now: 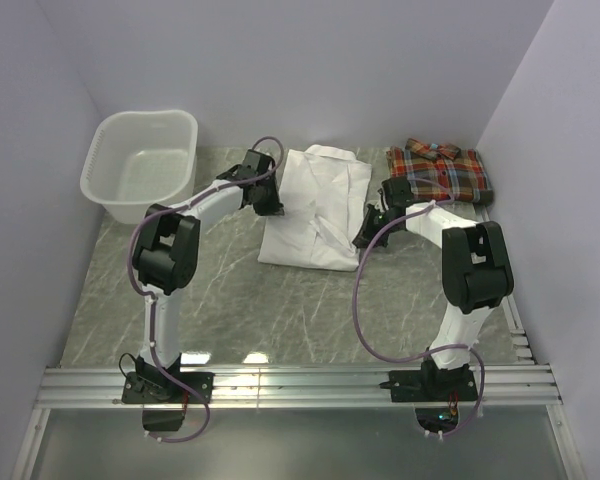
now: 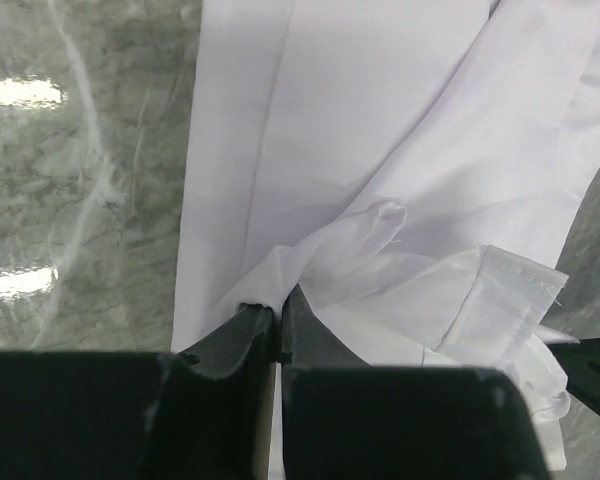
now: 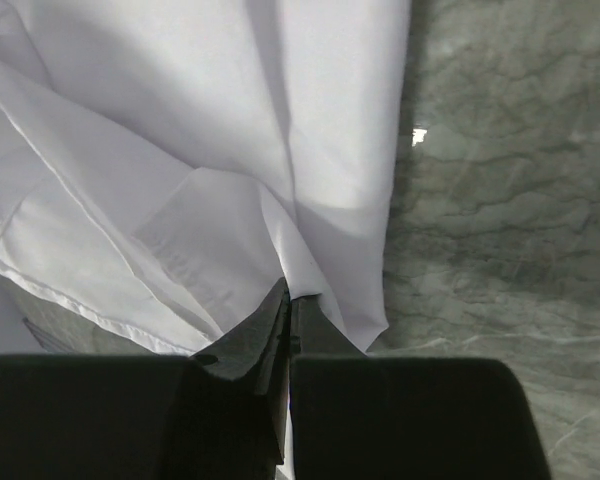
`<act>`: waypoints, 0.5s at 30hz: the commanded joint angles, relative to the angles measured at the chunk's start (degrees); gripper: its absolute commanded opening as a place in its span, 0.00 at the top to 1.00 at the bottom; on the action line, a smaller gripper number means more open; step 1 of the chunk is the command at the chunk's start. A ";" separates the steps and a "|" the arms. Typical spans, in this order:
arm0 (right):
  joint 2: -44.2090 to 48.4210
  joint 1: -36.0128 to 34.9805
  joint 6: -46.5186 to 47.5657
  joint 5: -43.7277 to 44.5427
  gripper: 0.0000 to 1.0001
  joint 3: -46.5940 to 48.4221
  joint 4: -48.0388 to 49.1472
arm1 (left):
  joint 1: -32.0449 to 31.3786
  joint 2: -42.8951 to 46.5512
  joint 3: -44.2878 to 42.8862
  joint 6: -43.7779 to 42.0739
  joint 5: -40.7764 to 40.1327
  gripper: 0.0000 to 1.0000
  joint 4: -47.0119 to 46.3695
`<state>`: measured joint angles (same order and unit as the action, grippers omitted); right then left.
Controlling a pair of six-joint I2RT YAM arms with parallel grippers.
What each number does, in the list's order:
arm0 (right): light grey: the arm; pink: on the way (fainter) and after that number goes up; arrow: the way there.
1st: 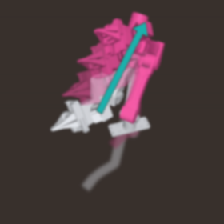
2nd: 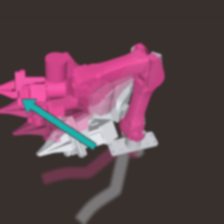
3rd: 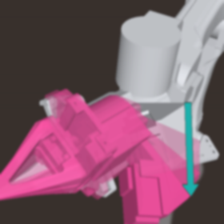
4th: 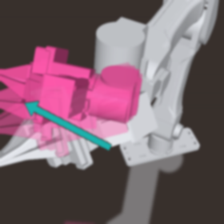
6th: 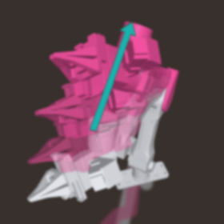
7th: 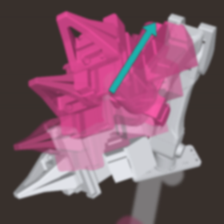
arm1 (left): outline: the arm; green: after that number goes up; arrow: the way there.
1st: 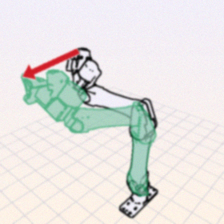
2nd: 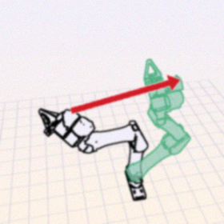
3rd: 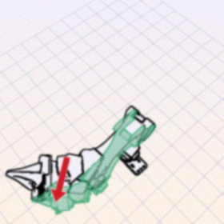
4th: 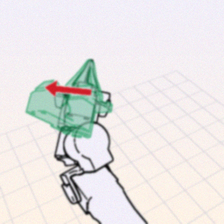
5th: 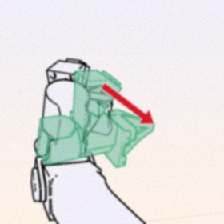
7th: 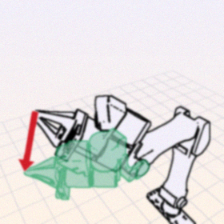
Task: Fold and stack the long sleeve shirts
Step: Fold the shirt
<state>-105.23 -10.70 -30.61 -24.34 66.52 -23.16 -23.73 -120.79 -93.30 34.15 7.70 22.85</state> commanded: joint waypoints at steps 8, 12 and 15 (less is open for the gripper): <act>3.44 0.86 -0.50 3.50 0.64 1.15 1.71 | -0.62 2.22 0.49 -1.19 -7.52 0.65 -2.38; 8.19 0.94 1.42 8.23 0.48 4.22 -0.57 | -0.45 6.88 0.22 -0.66 -9.46 0.26 -2.02; 13.90 0.94 3.79 12.28 0.45 4.76 -1.63 | -0.88 11.79 1.18 -1.10 -8.50 0.21 -2.99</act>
<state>-99.94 -10.20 -29.89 -17.72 67.51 -24.53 -24.25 -118.15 -92.03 33.76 0.64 21.89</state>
